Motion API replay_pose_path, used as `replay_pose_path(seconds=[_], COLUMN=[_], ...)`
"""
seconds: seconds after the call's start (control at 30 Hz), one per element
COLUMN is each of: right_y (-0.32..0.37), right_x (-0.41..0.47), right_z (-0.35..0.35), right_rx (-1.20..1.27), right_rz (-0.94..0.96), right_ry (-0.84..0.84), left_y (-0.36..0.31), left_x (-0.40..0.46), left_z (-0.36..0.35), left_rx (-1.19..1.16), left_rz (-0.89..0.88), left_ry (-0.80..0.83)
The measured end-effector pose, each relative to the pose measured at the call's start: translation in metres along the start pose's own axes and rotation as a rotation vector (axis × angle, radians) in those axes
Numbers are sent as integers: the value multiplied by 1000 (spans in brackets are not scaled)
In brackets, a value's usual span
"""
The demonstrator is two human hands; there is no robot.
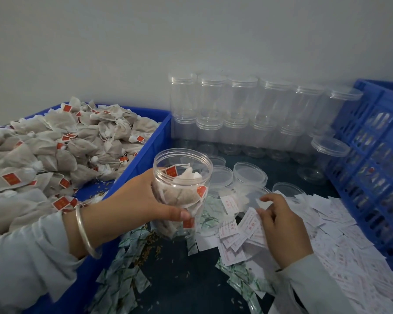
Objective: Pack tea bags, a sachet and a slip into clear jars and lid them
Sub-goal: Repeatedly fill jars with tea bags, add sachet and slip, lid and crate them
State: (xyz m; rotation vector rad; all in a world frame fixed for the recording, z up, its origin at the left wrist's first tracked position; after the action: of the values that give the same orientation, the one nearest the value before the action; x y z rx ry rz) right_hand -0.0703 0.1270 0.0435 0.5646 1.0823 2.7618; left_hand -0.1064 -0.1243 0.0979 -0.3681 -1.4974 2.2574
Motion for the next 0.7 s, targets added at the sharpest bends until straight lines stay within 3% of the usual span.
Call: replay_pose_path(seconds=[0.23, 0.4, 0.53, 0.7], right_y=[4, 20, 35, 30], right_x=[10, 22, 31, 39], right_z=[34, 52, 57, 50], right_rx=[179, 299, 153, 21], right_rz=[0, 64, 135, 74], right_ry=[-216, -374, -413, -345], left_y=[7, 0, -3, -5], left_x=[1, -1, -1, -2], left_z=[2, -4, -5, -7], left_rx=[49, 37, 40, 43], left_rz=[61, -16, -37, -59], left_ry=[-34, 26, 30, 52])
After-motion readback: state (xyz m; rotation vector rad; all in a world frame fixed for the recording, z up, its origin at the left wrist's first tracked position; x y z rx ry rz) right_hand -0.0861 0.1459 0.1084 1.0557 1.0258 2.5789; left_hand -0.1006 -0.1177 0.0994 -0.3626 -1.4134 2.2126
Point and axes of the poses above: each hand's wrist, its own x-axis towards the middle knuckle, its own z-axis out of the back of the hand, y = z × x, the point moved 6 cm from there along x, towards the middle knuckle, and after that the axes turned 1 degree about x, right-handed, at the moved point
